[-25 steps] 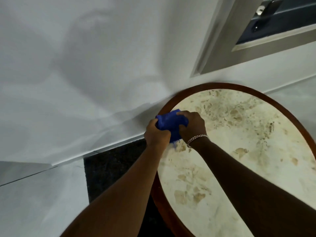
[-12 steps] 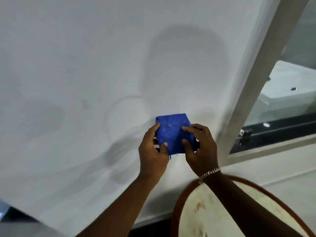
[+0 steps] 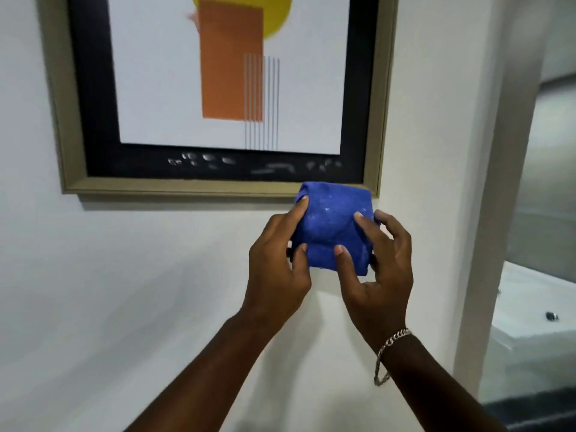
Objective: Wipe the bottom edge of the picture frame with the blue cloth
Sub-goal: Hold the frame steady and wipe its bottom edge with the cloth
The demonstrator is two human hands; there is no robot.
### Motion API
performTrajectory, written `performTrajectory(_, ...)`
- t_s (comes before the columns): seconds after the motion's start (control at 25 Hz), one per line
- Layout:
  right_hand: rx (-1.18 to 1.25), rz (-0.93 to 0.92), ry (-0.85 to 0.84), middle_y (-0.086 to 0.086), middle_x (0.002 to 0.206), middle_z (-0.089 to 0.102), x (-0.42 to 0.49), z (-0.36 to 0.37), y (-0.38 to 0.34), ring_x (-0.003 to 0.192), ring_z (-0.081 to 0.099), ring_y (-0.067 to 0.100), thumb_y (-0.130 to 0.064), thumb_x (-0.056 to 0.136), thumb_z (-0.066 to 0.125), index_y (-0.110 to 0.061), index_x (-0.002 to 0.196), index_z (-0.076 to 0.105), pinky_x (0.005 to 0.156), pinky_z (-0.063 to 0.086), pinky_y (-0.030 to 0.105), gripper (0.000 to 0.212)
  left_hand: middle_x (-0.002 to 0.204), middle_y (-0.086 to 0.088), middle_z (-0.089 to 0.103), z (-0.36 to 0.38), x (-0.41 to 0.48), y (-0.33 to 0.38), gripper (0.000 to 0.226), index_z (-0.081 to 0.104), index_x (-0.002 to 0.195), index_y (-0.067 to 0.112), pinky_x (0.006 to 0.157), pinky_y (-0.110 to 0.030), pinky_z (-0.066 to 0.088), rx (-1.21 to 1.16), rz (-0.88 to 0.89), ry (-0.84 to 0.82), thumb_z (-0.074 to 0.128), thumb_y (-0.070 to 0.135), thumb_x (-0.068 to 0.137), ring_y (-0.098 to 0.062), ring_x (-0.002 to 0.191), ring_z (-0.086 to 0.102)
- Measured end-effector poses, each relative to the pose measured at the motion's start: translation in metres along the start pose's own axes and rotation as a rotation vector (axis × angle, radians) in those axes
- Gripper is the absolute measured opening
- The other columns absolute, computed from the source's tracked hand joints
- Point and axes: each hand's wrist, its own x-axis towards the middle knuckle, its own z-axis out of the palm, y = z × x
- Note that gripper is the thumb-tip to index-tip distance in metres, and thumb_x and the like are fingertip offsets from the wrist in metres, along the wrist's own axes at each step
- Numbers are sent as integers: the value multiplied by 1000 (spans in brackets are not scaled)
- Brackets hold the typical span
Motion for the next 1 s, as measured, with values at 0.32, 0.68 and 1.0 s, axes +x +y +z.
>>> performTrajectory(0.32,-460,-204,-35,17,154,34,63,64,-10,146,27,33,-7,89,52,-7,145,36,117,26,59,58,125,-11,64,-12,92,9,47,52,132,8,100,-34,51,79,124,-147,58,0,86,-16,112,60)
performTrajectory(0.68,-436,-144,113,14,142,52,67,92,4,136,42,31,-38,97,33,-8,134,51,116,26,50,50,155,-16,34,-91,221,-13,51,39,143,7,118,-54,23,1039,859,-309,43,26,96,-36,145,26)
performTrajectory(1.0,-393,-117,269,13,129,59,60,118,-4,126,46,29,-38,98,35,-14,127,52,112,29,54,41,162,-11,13,-94,233,-27,66,13,152,12,121,-51,16,1221,937,-246,21,47,96,-28,150,8)
